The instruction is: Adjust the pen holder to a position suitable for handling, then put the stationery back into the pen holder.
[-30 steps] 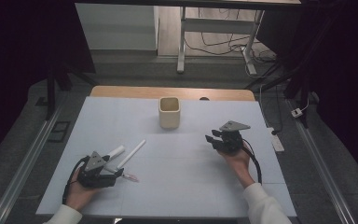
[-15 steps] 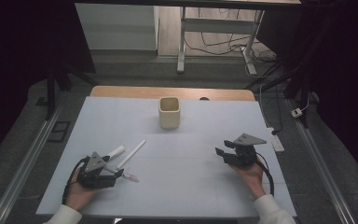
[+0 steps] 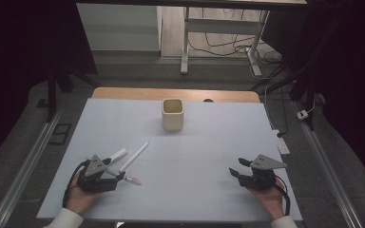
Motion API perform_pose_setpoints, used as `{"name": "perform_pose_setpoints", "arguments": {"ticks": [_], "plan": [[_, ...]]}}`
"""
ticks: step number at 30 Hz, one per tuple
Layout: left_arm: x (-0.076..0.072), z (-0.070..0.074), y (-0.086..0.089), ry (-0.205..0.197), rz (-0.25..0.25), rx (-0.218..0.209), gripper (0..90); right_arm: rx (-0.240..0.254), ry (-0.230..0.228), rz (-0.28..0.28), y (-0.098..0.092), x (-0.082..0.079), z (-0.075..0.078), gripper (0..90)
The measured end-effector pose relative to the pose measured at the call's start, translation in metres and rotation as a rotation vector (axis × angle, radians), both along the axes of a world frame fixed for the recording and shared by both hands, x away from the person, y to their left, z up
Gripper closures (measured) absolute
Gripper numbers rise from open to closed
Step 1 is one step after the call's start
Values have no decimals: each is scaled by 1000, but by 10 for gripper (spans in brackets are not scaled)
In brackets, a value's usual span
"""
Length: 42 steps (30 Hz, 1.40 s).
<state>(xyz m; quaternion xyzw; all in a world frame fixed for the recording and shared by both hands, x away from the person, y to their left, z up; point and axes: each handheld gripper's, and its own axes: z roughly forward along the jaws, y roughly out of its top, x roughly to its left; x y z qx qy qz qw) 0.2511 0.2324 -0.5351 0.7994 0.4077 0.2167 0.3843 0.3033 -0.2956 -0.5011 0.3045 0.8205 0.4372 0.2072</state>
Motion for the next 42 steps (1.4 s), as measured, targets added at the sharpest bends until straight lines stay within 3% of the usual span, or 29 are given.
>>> {"name": "perform_pose_setpoints", "arguments": {"ticks": [8,11,13,18,22,28,33,42], "plan": [[0,2,0,-15,0,15,241,-55,0,21,0,4,-5,426],[0,3,-1,-19,-3,18,241,-52,9,18,-1,4,-4,423],[2,4,-1,-22,-5,22,241,-26,13,23,-2,4,-4,423],[7,14,-6,-13,-46,34,252,-35,10,19,-6,4,-2,421],[14,22,-11,9,-94,76,260,-28,17,23,-9,5,-3,420],[24,34,-17,23,-154,98,260,-23,25,23,-10,4,-4,421],[29,40,-19,63,-205,128,261,-48,31,31,-8,4,-6,421],[42,52,-23,78,-258,188,263,-58,40,32,-7,5,-9,421]]}}
